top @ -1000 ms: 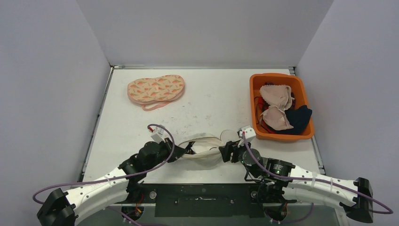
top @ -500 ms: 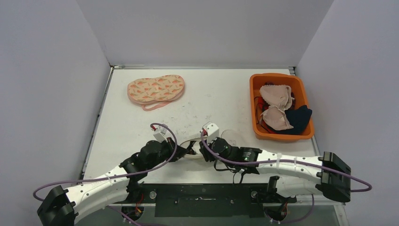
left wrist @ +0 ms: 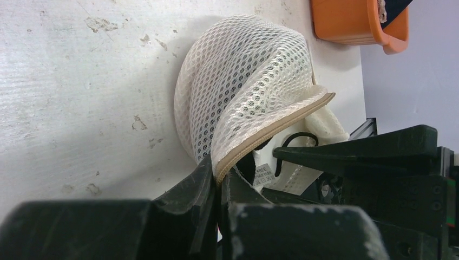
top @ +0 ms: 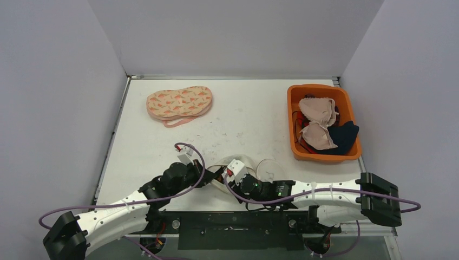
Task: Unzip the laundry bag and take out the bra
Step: Pick up the bra from the laundry bag.
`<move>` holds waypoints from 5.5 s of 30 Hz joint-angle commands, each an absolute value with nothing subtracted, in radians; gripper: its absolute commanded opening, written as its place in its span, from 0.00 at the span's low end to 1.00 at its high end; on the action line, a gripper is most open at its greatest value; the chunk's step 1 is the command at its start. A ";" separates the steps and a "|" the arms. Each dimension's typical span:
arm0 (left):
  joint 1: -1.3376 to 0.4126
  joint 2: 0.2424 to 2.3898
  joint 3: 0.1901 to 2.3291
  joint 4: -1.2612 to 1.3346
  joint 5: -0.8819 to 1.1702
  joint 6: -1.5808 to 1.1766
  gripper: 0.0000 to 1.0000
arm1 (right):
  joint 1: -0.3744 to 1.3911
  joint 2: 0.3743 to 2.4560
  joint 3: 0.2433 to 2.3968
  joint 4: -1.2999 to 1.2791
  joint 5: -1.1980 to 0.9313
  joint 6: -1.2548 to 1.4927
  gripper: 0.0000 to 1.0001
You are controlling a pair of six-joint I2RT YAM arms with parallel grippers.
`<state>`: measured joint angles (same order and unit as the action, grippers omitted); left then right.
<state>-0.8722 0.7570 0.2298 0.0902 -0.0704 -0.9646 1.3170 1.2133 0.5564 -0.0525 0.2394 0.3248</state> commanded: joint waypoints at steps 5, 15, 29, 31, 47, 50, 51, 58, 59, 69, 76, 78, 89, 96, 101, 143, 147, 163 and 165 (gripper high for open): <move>-0.878 0.762 0.200 0.119 -0.085 -0.956 0.00 | 1.328 1.114 0.552 -0.026 0.337 0.368 0.60; -0.880 0.732 0.196 0.089 -0.103 -0.950 0.00 | 1.330 1.186 0.691 0.040 0.455 0.377 0.65; -0.892 0.730 0.169 0.098 -0.112 -0.959 0.00 | 1.325 1.457 0.795 -0.020 0.509 0.316 0.69; -0.892 0.732 0.172 0.099 -0.110 -0.960 0.00 | 1.326 1.491 0.811 -0.047 0.538 0.315 0.69; -0.896 0.725 0.141 0.124 -0.108 -0.989 0.00 | 1.336 1.500 0.770 -0.106 0.704 0.363 0.38; -0.899 0.714 0.136 0.124 -0.112 -0.990 0.00 | 1.336 1.460 0.761 -0.108 0.689 0.374 0.28; -0.898 0.710 0.135 0.122 -0.113 -0.991 0.00 | 1.336 1.447 0.760 -0.112 0.683 0.379 0.27; -0.898 0.688 0.131 0.112 -0.123 -0.992 0.00 | 1.316 1.306 0.710 -0.087 0.580 0.424 0.29; -0.898 0.688 0.130 0.111 -0.123 -0.992 0.00 | 1.304 1.284 0.700 -0.078 0.553 0.434 0.29; -0.901 0.696 0.125 0.127 -0.120 -0.999 0.00 | 1.151 1.118 0.578 0.022 0.282 0.488 0.27; -0.901 0.700 0.125 0.136 -0.119 -0.997 0.00 | 1.223 1.099 0.628 0.008 0.321 0.436 0.62; -0.903 0.698 0.127 0.136 -0.118 -0.997 0.00 | 1.252 1.129 0.673 -0.038 0.331 0.410 0.66; -0.908 0.697 0.137 0.137 -0.114 -0.993 0.00 | 1.321 1.374 0.837 -0.229 0.418 0.293 0.71; -0.908 0.695 0.135 0.136 -0.117 -0.991 0.00 | 1.343 1.461 0.879 -0.273 0.540 0.288 0.68; -0.909 0.690 0.132 0.137 -0.117 -0.991 0.00 | 1.343 1.473 0.866 -0.207 0.592 0.296 0.56; -0.895 0.712 0.267 0.070 -0.188 -0.986 0.18 | 1.226 1.004 0.577 -0.057 0.163 0.282 0.05; -0.894 0.700 0.258 0.083 -0.185 -0.986 0.18 | 1.227 1.006 0.571 -0.061 0.128 0.302 0.36; -0.894 0.731 0.248 0.154 -0.112 -0.944 0.00 | 1.210 0.974 0.691 -0.161 0.172 0.417 0.73; -0.897 0.724 0.244 0.150 -0.113 -0.938 0.00 | 1.209 0.972 0.691 -0.149 0.173 0.431 0.72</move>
<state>-0.8997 0.7441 0.2401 0.0940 -0.1287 -0.9642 1.2167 0.9665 0.6441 -0.1585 0.1474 0.3912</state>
